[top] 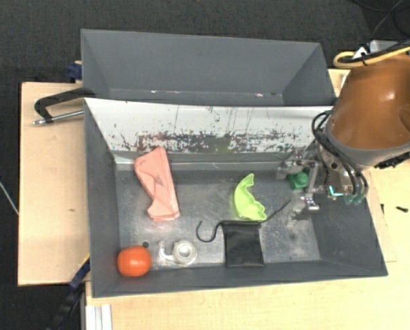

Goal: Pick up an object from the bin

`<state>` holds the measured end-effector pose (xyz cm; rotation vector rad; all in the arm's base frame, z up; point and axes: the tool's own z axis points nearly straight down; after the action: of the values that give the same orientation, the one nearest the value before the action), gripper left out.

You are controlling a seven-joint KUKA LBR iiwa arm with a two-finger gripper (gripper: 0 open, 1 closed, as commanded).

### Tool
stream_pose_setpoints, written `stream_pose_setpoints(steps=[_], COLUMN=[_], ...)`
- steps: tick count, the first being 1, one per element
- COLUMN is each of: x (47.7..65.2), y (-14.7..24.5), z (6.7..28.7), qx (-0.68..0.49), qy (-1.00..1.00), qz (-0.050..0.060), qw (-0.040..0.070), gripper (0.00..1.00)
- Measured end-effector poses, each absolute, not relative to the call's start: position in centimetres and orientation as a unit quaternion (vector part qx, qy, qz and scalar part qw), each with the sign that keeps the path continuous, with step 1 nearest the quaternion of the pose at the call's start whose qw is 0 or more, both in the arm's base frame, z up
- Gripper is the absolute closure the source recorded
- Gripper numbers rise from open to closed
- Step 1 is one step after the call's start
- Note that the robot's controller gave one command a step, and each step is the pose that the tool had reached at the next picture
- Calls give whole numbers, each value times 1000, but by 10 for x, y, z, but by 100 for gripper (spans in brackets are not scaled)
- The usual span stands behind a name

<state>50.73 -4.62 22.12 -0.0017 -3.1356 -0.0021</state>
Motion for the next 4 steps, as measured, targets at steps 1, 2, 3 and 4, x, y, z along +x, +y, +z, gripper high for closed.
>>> stream_pose_setpoints(steps=[1,2,3,4], x=[509,510,529,529], y=[-46,-39,-5,-5], z=[225,198,135,135], qx=[0,33,216,216], qy=[-1000,-999,-976,-976], qz=[0,0,0,0], qw=[-1,-4,-1,-1], gripper=[0,0,100,0])
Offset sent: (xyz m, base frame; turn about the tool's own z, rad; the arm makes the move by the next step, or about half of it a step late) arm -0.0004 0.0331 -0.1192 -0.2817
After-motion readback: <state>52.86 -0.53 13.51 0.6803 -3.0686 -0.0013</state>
